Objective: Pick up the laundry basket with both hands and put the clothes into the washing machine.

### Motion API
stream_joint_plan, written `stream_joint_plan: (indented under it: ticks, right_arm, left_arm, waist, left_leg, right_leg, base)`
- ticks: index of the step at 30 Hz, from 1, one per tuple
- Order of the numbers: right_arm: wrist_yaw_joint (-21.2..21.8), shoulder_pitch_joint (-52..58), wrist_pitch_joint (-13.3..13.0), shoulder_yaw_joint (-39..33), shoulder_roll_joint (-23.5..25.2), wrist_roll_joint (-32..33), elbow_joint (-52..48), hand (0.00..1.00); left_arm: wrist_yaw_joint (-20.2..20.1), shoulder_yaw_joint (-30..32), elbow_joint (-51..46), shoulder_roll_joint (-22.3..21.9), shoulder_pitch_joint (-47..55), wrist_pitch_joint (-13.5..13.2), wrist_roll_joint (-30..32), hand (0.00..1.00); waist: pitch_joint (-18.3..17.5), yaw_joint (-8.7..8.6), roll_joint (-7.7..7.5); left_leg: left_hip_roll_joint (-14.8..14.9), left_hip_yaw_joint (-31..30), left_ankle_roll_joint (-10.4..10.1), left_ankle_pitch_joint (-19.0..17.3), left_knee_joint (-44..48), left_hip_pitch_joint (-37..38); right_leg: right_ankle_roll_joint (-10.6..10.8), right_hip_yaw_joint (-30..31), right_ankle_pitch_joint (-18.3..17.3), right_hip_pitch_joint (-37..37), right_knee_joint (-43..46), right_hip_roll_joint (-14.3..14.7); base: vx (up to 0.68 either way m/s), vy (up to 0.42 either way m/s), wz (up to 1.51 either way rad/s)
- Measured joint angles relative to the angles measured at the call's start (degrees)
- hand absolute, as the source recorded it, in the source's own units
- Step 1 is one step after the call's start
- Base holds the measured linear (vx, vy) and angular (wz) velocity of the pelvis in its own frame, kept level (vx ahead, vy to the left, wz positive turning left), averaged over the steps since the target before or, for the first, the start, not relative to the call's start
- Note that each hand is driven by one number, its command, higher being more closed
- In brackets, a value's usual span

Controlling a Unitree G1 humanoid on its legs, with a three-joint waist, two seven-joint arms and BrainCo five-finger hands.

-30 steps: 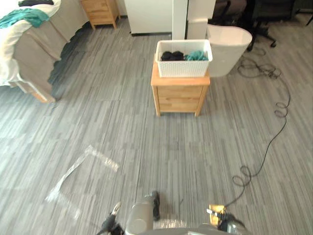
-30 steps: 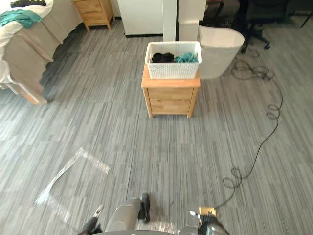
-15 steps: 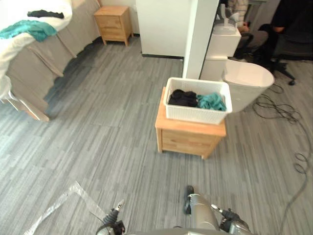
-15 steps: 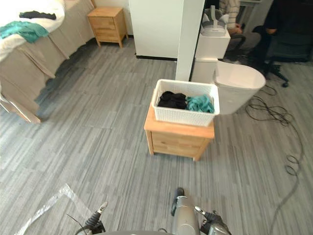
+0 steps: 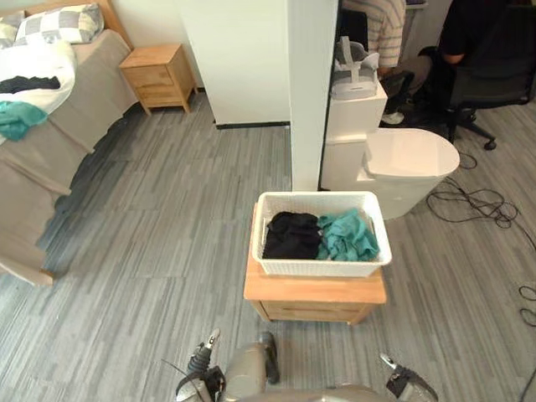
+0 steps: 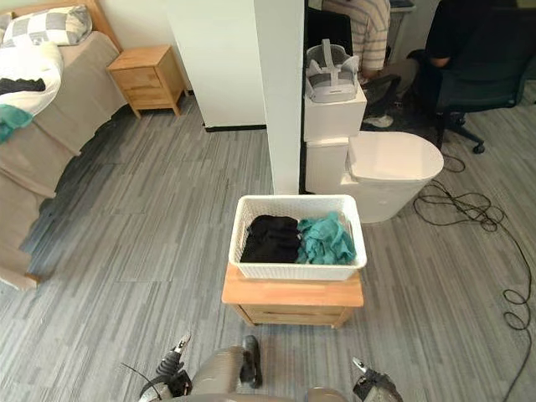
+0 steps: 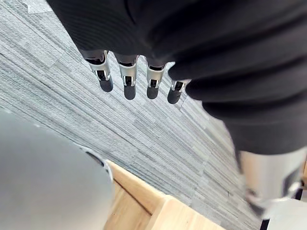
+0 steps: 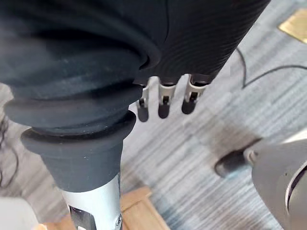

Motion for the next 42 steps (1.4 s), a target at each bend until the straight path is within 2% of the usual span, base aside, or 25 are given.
stream_joint_plan:
  ticks: [2,4,5,6,8,10,11,12,13,15,16,18,22,24,27,29,30,31,33,34,35,36,38,40,42]
  right_arm:
    - [-0.1,0.5,-0.1,-5.5,-0.1,1.5,-0.1,0.0]
    - [-0.5,0.2,0.1,-12.1,-0.2,3.3,0.5,0.0]
    - [-1.0,0.1,0.2,-16.7,-0.5,4.0,1.7,0.0]
    - [-1.2,0.2,0.5,-22.8,-1.0,5.0,3.2,0.0]
    - [-1.3,0.6,1.0,-28.2,-1.1,7.1,3.9,0.0]
    - [-1.8,1.1,1.2,-33.9,-1.1,11.2,5.2,0.0]
    - [-2.4,1.1,1.2,-36.7,-1.1,13.4,6.2,0.0]
    - [-2.3,1.2,1.1,-38.7,-1.3,15.8,6.6,0.0]
    - [-2.3,1.2,0.9,-39.5,-1.8,16.6,6.5,0.0]
    - [-2.3,1.1,0.6,-36.5,-2.4,18.1,2.2,0.0]
    - [-2.3,1.5,-0.1,-30.6,-2.5,17.6,-5.7,0.0]
    - [-2.2,1.6,-0.2,-24.5,-3.9,16.4,-16.0,0.0]
    - [-2.1,1.0,-1.5,-12.8,-6.2,12.5,-35.5,0.0]
    - [-1.9,0.2,-1.3,-9.2,-5.9,11.3,-39.6,0.0]
    - [-1.2,-0.1,-0.6,-2.4,-4.6,9.9,-44.2,0.0]
    - [-0.2,-0.1,0.5,1.5,-3.9,8.9,-45.3,0.0]
    - [0.7,-0.2,1.1,3.9,-3.8,8.4,-45.3,0.0]
    - [0.9,-0.3,1.2,4.4,-3.9,8.4,-45.3,0.0]
    - [1.8,-2.3,2.4,8.0,-4.7,8.0,-44.7,0.0]
    - [2.8,-4.5,3.0,10.0,-6.7,8.0,-42.6,0.0]
    - [3.2,-5.9,3.5,10.8,-7.9,8.0,-41.4,0.0]
    - [4.3,-10.2,4.9,12.1,-10.1,8.0,-39.1,0.0]
    - [5.3,-15.1,5.6,12.6,-11.7,8.1,-36.6,0.0]
    - [5.3,-18.4,7.0,13.0,-12.7,8.2,-35.9,0.0]
    - [5.4,-19.1,7.7,13.0,-12.7,8.5,-36.3,0.0]
  left_arm:
    - [0.2,0.2,0.2,0.5,-0.1,0.0,0.0,0.0]
    - [0.1,0.4,0.8,1.3,-0.1,0.2,0.0,0.0]
    - [0.2,0.5,1.0,2.0,-0.1,0.2,0.0,0.0]
    - [0.2,0.6,1.0,2.7,-0.1,0.3,0.0,0.0]
    - [0.4,1.9,1.1,3.3,-0.3,0.2,0.0,0.0]
    - [1.1,6.5,1.6,3.7,-0.5,0.2,-0.5,0.0]
    - [2.5,11.1,1.3,4.1,0.0,0.3,-2.1,0.0]
    - [4.3,15.4,-0.7,4.2,1.2,0.2,-5.2,0.0]
    - [5.0,17.4,-2.0,3.6,2.3,0.3,-6.4,0.0]
    - [6.0,23.9,-8.3,2.1,5.6,0.3,-9.9,0.0]
    - [6.9,29.0,-14.7,1.0,7.1,0.3,-13.0,0.0]
    - [8.6,34.0,-22.7,0.7,8.2,0.3,-14.2,0.0]
    - [13.0,36.4,-43.6,0.4,7.6,1.3,-13.6,0.0]
    - [14.0,34.7,-49.5,-0.1,7.0,2.4,-11.8,0.0]
    - [13.1,26.5,-59.7,-0.8,6.9,4.4,-8.0,0.0]
    - [9.8,19.6,-62.9,0.2,6.8,5.8,-5.9,0.0]
    - [6.8,14.3,-63.2,2.9,6.8,7.1,-6.0,0.0]
    - [6.3,13.0,-63.1,3.7,6.8,7.3,-6.0,0.0]
    - [2.0,3.9,-63.0,11.0,5.8,9.3,-7.2,0.0]
    - [-0.8,-1.2,-61.6,14.8,3.0,10.6,-7.3,0.0]
    - [-2.1,-3.2,-60.5,16.0,1.2,11.3,-7.4,0.0]
    - [-4.5,-6.3,-57.0,16.8,-4.0,13.3,-7.1,0.0]
    - [-6.4,-9.4,-50.8,16.9,-10.4,16.0,-6.1,0.0]
    - [-7.6,-12.4,-45.2,16.9,-16.7,19.8,-3.0,0.0]
    - [-7.8,-13.6,-43.1,16.9,-20.1,21.9,0.2,0.0]
  waist:
    - [-0.6,0.21,-1.5]
    - [-0.9,0.39,-2.02]
    - [-1.1,1.0,-1.95]
    - [-1.9,1.56,-1.1]
    - [-2.5,1.2,-0.71]
    - [-3.7,0.91,-1.5]
    - [-4.8,0.88,-2.88]
    - [-6.0,0.83,-3.99]
    - [-7.2,0.78,-3.85]
    - [-9.2,0.63,-2.99]
    - [-9.8,0.16,-2.22]
    - [-10.3,0.1,-1.24]
    - [-10.6,0.14,-1.44]
    - [-10.5,0.12,-1.76]
    - [-10.5,0.07,-2.04]
    - [-10.4,0.07,-2.28]
    - [-9.8,0.05,-2.33]
    - [-9.5,0.07,-2.37]
    - [-6.7,-0.14,-2.61]
    - [-4.9,-0.05,-2.14]
    - [-3.7,-0.09,-2.13]
    - [-0.1,-0.09,-2.15]
    - [4.4,-0.07,-2.26]
    - [7.7,-0.01,-2.87]
    - [9.4,0.17,-3.49]
  left_leg:
    - [-1.8,0.8,0.7,-1.6,-0.3,1.9]
    - [-2.5,1.3,1.8,-2.4,-1.8,5.4]
    - [-2.7,1.1,1.9,-2.5,-4.1,8.4]
    - [-2.4,0.0,1.8,-2.4,-7.3,11.3]
    - [-2.3,-1.2,1.6,-2.3,-9.1,13.0]
    - [-3.0,-1.4,1.5,-2.3,-10.8,14.2]
    - [-4.2,-1.5,0.8,-2.2,-12.3,15.0]
    - [-4.9,-1.3,0.1,-2.3,-13.3,15.9]
    - [-4.5,-1.2,-0.3,-2.3,-13.8,16.1]
    - [-3.8,-0.9,-1.2,-2.0,-15.4,16.5]
    - [-2.9,-0.5,-1.8,-2.0,-15.7,16.5]
    - [-2.1,0.1,-2.3,-1.8,-16.1,16.6]
    - [-1.0,-0.3,-3.4,-1.7,-16.9,16.9]
    - [-0.9,-0.8,-3.5,-1.6,-16.9,16.7]
    - [-1.2,-1.7,-3.6,-1.5,-16.8,16.2]
    - [-1.5,-2.4,-3.6,-1.5,-16.7,16.1]
    - [-1.6,-2.8,-3.6,-1.5,-16.4,16.1]
    - [-1.6,-2.8,-3.6,-1.5,-16.3,16.1]
    - [-1.5,-3.3,-3.6,-1.5,-14.5,14.3]
    - [-1.4,-3.8,-3.6,-1.5,-13.0,12.1]
    - [-1.3,-4.1,-3.6,-1.5,-12.2,10.8]
    - [-1.1,-4.8,-3.5,-1.5,-10.4,8.0]
    - [-0.6,-5.1,-3.5,-1.5,-7.8,4.9]
    - [-0.3,-5.5,-3.3,-1.1,-5.9,0.7]
    - [-0.3,-5.5,-3.2,-0.3,-6.0,-1.4]
  right_leg:
    - [1.3,-0.3,-1.0,-1.5,6.6,-2.1]
    - [2.9,-0.6,-0.2,-3.3,13.7,-4.1]
    - [3.1,-3.4,-0.6,-3.5,14.5,-5.5]
    - [3.7,-7.3,-1.1,-4.7,13.6,-6.5]
    - [4.0,-8.6,-0.8,-6.1,11.6,-7.4]
    - [4.1,-7.9,2.8,-7.9,7.3,-8.4]
    - [3.9,-7.8,9.0,-9.1,2.9,-9.2]
    - [4.8,-8.6,12.1,-9.4,0.4,-9.6]
    - [4.8,-8.5,12.3,-8.6,-1.1,-8.9]
    - [4.6,-8.4,12.8,-7.1,-6.2,-7.3]
    - [3.9,-8.3,13.8,-6.9,-8.6,-6.0]
    - [3.5,-8.0,14.3,-6.7,-10.1,-5.2]
    - [2.5,-8.1,15.5,-5.4,-13.7,-3.8]
    - [2.4,-8.4,15.9,-5.0,-14.6,-3.5]
    - [2.4,-9.2,16.2,-4.7,-15.2,-3.7]
    - [2.5,-9.8,16.2,-4.2,-15.2,-3.9]
    - [2.5,-10.0,16.2,-3.9,-15.2,-4.1]
    - [2.5,-10.0,16.2,-3.9,-15.2,-4.1]
    - [2.4,-10.3,16.5,-4.4,-14.9,-4.1]
    - [2.2,-10.6,16.9,-6.0,-14.3,-3.8]
    - [2.1,-10.8,17.0,-7.0,-13.9,-3.8]
    - [1.8,-11.1,17.5,-9.3,-12.7,-3.7]
    - [1.6,-11.1,17.7,-12.0,-10.6,-3.6]
    - [1.2,-11.2,17.9,-16.2,-8.5,-3.6]
    - [1.1,-11.4,18.0,-18.6,-7.2,-3.9]
  base:
    - [0.41,0.149,-0.03]
    - [0.37,0.15,-0.06]
    - [0.45,0.148,-0.11]
    - [0.41,0.118,-0.06]
    - [0.25,0.023,0.34]
    - [0.18,-0.028,0.36]
    - [0.15,-0.1,0.09]
    - [0.17,-0.136,-0.02]
    - [0.2,-0.157,-0.18]
    - [0.2,-0.125,-0.22]
    - [0.17,-0.108,-0.19]
    - [0.11,-0.11,-0.19]
    - [0.02,-0.069,-0.02]
    - [0.0,-0.047,0.09]
    - [0.0,-0.005,0.13]
    - [0.02,0.026,0.2]
    - [0.01,0.028,0.15]
    - [-0.01,0.018,0.12]
    - [-0.07,-0.004,0.09]
    - [-0.1,-0.016,0.12]
    - [-0.21,-0.011,0.16]
    - [-0.16,0.01,0.11]
    - [-0.24,0.021,0.04]
    - [-0.22,0.014,0.02]
    - [-0.12,-0.012,0.06]
